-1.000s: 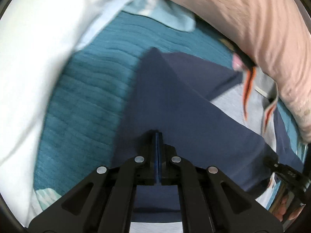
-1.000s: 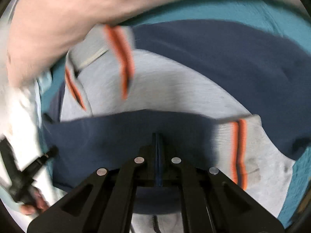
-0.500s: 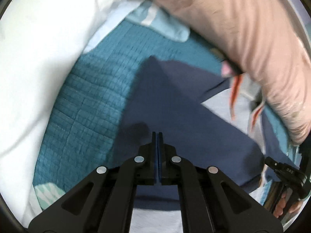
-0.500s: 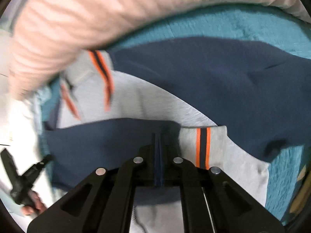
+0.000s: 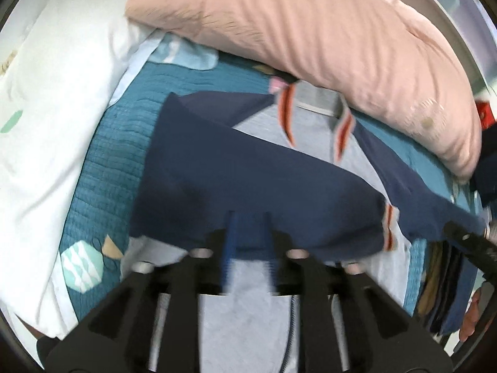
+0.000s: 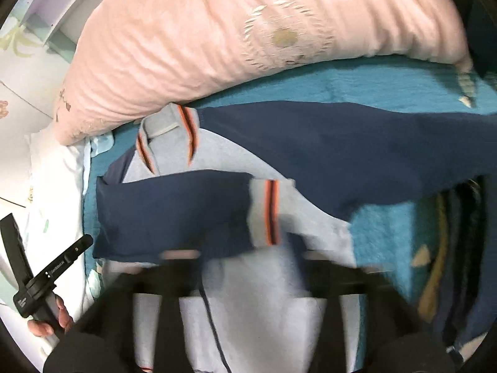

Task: Fold large clothes
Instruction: 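Open both grippers and lift them off the folded sleeve, then grasp the other navy sleeve's striped cuff with the right gripper and lift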

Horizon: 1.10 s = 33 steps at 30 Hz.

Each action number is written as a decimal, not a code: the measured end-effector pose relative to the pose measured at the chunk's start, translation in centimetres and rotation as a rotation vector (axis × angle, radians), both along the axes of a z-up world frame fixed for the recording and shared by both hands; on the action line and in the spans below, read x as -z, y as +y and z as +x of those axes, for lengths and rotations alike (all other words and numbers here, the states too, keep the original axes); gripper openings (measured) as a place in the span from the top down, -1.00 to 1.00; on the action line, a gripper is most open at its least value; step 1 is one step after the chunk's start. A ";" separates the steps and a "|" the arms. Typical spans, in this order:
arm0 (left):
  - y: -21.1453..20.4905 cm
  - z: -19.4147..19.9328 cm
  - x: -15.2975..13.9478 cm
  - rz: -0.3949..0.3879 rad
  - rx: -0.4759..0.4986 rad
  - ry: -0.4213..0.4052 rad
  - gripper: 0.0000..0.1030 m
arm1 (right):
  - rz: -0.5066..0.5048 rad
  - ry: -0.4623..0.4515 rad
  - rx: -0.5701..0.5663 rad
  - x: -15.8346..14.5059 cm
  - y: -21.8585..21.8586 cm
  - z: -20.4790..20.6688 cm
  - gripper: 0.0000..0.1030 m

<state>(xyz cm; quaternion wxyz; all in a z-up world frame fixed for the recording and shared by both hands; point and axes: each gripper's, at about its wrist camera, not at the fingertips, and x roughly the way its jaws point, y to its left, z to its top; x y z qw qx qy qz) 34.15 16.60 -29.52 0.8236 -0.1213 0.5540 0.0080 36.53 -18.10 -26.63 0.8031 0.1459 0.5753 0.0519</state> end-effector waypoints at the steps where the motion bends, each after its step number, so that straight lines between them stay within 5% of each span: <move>1: -0.6 -0.3 -0.2 0.005 0.005 -0.011 -0.11 | -0.028 -0.041 0.038 -0.8 -0.8 -0.9 -0.74; 17: -13.9 0.0 -1.5 0.031 0.177 -0.048 -0.10 | -0.042 -0.064 0.305 -2.7 -16.8 -5.1 -0.75; 26: -19.2 3.3 1.3 0.006 0.214 0.012 -0.08 | -0.012 -0.039 0.502 -1.9 -27.5 -5.2 -0.75; 33: -21.5 5.6 3.8 -0.008 0.226 0.058 0.19 | 0.039 -0.026 0.654 -0.9 -34.3 -5.0 -0.75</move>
